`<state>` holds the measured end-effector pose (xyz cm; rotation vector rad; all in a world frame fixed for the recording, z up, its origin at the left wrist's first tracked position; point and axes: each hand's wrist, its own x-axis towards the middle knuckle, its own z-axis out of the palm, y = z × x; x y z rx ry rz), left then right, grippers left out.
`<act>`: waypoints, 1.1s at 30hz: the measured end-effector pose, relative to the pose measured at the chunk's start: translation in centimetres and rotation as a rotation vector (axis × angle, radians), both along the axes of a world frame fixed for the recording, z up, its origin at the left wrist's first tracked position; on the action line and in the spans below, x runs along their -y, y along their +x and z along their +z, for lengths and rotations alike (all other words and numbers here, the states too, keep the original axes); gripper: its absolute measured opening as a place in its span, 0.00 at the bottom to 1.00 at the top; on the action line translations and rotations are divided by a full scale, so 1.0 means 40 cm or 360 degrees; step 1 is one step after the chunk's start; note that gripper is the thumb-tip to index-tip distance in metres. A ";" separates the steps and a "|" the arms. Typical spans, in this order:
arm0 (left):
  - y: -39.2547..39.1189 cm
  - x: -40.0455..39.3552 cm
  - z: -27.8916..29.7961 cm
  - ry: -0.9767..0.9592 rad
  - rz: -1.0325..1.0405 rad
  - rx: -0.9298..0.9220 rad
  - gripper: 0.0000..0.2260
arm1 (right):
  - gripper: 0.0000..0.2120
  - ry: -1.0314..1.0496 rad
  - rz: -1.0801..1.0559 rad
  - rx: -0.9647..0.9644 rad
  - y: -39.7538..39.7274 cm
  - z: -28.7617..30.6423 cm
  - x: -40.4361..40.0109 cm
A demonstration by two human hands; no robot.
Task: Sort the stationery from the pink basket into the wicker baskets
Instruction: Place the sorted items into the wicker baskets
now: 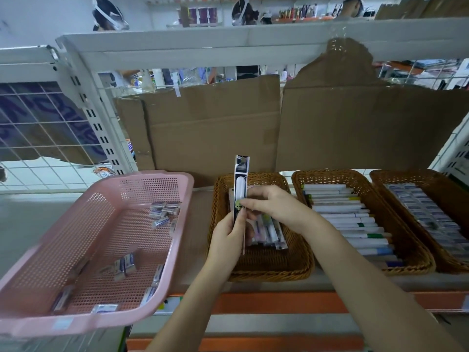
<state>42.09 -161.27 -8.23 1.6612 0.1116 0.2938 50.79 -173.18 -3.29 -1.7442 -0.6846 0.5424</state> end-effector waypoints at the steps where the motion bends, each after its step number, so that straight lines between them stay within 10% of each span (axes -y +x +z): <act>1: 0.001 0.000 0.000 0.0050 0.0004 0.0010 0.15 | 0.07 0.0026 -0.0012 -0.0002 -0.005 0.001 -0.002; 7: -0.019 -0.009 0.007 0.0386 0.0019 -0.0022 0.13 | 0.04 0.0054 -0.0177 0.0093 0.007 0.026 0.005; 12: -0.060 -0.023 -0.026 0.1418 -0.0030 0.0146 0.16 | 0.10 0.0179 -0.0533 -0.0032 0.068 0.055 0.031; 17: -0.092 -0.016 -0.043 0.1886 -0.0297 0.0357 0.26 | 0.13 -0.0491 -0.0566 -0.0037 0.126 -0.005 0.002; 33: -0.087 -0.021 -0.059 0.1946 -0.0324 0.0397 0.29 | 0.04 -0.1522 -0.0738 0.0619 0.131 -0.109 -0.067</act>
